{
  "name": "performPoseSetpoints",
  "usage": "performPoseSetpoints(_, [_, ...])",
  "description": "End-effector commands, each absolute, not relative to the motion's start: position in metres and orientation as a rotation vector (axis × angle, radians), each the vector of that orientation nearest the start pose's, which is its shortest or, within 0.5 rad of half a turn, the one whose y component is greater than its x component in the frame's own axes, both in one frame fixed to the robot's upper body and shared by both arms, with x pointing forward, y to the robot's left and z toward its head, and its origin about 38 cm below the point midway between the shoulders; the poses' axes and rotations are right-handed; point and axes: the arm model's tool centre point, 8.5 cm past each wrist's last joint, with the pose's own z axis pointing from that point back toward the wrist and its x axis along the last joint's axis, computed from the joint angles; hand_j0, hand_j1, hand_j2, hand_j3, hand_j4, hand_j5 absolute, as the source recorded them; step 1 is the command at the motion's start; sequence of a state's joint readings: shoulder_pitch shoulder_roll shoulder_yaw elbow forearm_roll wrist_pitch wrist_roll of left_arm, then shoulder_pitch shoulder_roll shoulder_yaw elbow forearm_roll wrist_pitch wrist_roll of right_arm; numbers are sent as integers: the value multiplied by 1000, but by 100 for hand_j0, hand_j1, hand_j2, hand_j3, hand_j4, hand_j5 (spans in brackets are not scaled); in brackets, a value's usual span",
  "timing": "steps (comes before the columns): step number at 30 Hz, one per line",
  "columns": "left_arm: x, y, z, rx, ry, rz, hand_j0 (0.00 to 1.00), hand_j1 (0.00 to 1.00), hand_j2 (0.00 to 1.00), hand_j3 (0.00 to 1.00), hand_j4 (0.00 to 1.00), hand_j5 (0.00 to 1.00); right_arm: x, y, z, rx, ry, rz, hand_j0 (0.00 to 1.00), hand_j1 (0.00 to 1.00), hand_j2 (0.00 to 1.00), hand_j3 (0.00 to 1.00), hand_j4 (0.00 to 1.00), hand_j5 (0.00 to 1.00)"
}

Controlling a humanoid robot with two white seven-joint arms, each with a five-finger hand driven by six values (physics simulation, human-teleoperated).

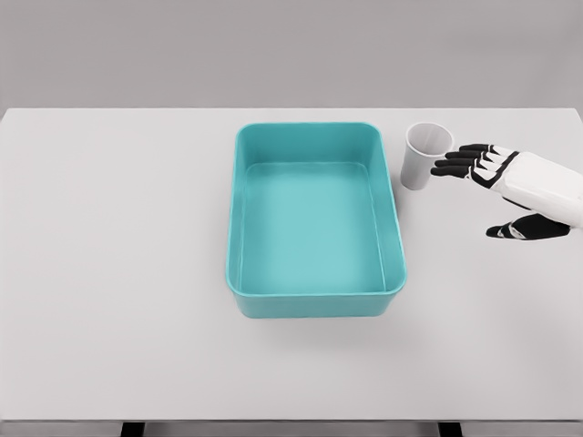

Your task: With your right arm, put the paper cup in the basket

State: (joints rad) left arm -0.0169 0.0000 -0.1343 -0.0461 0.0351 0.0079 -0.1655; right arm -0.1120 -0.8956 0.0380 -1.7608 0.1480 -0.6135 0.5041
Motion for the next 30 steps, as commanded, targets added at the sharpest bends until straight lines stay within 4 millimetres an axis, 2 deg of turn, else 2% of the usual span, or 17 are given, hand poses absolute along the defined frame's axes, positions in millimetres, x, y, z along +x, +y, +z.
performPoseSetpoints(1, [25,256,-263,-81,-42,-106,100,100,100,100,100,100,345,-354,254,-378,-1723,1760,100,100,100,100,100,100])
performPoseSetpoints(5, [25,256,-263,-81,-42,-106,100,100,100,100,100,100,344,-360,257,-417,-1758,1699,100,100,100,100,100,100])
performPoseSetpoints(7, [25,256,-263,-81,-42,-106,100,100,100,100,100,100,343,-363,254,-382,-1705,1733,100,100,100,100,100,100])
performPoseSetpoints(11, [25,256,-262,-81,-42,-104,100,100,100,100,100,100,345,-365,255,-257,-1816,1583,100,100,100,100,100,100])
performPoseSetpoints(16, [25,256,-263,-81,-42,-104,100,100,100,100,100,100,368,-370,260,-172,-1760,1264,100,100,100,100,100,100])
performPoseSetpoints(18, [25,256,-263,-81,-42,-106,100,100,100,100,100,100,381,-359,259,-135,-1784,1142,100,100,100,100,100,100])
performPoseSetpoints(22, [25,256,-263,-81,-42,-106,100,100,100,100,100,100,409,-362,244,-90,-1807,981,100,100,100,100,100,100])
performPoseSetpoints(25, [25,256,-263,-81,-42,-106,100,100,100,100,100,100,416,-373,221,-73,-1754,920,100,100,100,100,100,100])
performPoseSetpoints(30, [25,256,-263,-81,-42,-106,100,100,100,100,100,100,424,-375,180,-9,-1703,788,100,100,100,100,100,100])
